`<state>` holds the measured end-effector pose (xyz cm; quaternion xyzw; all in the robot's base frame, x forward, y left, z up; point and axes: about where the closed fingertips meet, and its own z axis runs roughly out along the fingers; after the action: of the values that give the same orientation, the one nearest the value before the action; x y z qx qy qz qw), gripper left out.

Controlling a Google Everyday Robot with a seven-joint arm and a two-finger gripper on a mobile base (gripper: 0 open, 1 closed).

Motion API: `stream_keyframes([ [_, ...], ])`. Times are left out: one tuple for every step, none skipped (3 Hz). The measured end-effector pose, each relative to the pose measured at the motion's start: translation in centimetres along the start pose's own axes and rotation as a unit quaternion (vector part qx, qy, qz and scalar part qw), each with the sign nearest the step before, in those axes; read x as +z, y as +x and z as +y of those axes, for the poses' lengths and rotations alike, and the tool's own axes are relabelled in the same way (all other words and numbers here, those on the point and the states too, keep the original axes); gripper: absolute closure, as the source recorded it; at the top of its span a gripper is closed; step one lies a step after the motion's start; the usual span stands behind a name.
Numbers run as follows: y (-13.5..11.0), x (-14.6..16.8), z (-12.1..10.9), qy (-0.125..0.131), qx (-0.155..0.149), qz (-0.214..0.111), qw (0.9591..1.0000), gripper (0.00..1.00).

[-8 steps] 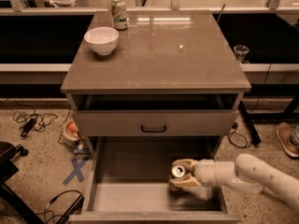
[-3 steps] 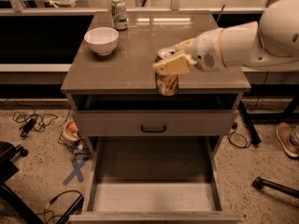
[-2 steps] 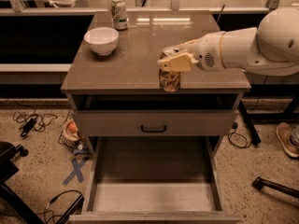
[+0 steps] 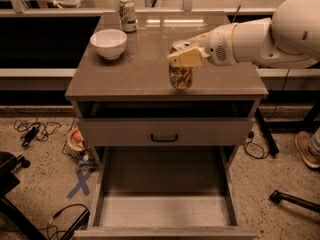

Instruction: Pick orange can from middle drawer and place on counter

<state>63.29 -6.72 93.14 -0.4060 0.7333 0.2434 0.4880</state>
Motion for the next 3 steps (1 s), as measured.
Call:
stream_keyframes([
  [-2.9,0.9,-4.3,0.018,-0.007,0.007,0.9998,1.0],
  [-2.6,4.2,-9.6,0.023,0.005,0.035,0.9991,1.0],
  [0.0,7.4,-14.6,0.032,0.032,0.061,0.9971,1.0],
])
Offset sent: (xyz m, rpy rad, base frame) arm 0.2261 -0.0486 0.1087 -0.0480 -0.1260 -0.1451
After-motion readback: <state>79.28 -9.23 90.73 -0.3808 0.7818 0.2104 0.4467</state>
